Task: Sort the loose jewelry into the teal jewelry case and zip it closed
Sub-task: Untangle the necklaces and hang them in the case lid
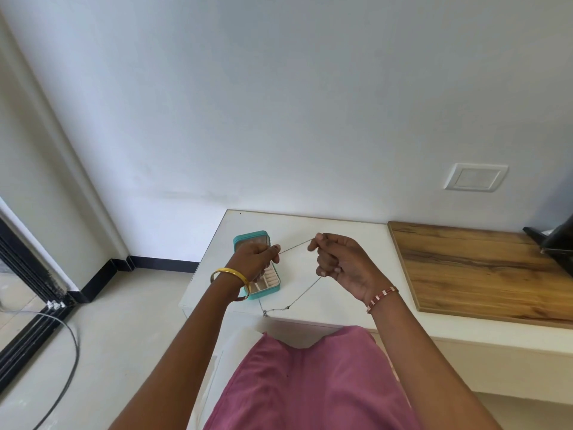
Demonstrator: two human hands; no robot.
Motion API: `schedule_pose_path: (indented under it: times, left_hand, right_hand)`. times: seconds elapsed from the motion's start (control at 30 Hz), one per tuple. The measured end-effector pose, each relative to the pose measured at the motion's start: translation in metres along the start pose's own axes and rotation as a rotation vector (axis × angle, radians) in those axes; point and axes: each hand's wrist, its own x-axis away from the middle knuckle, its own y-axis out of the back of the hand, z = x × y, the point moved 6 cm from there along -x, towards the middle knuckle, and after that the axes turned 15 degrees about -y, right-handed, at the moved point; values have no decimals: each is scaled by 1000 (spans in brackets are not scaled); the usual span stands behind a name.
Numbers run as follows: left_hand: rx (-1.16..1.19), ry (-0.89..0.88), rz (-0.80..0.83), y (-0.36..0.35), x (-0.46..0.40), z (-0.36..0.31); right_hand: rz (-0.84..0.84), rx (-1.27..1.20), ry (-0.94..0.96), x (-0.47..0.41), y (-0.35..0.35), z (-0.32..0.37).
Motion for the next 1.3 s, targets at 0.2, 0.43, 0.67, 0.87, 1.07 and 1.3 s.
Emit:
schedule_pose_path:
  times: [0.2, 0.43, 0.67, 0.87, 1.07, 1.3]
  left_hand:
    - [-16, -43, -42, -5, 1, 3]
    - [43, -172, -280, -15, 7, -4]
    - [85, -312, -398, -27, 14, -11]
    - [-1, -372, -377, -31, 15, -13]
    - [-97, -403, -313, -35, 13, -14]
    - [-86, -377, -295, -36, 16, -14]
  right_hand:
    - [105, -198, 57, 0, -3, 4]
    - [295, -340, 70, 1, -12, 12]
    - [241, -334, 59, 5, -22, 14]
    - [192, -220, 82, 13, -35, 21]
    - [114, -13, 112, 19, -43, 24]
    - [-107, 322, 88, 18, -32, 24]
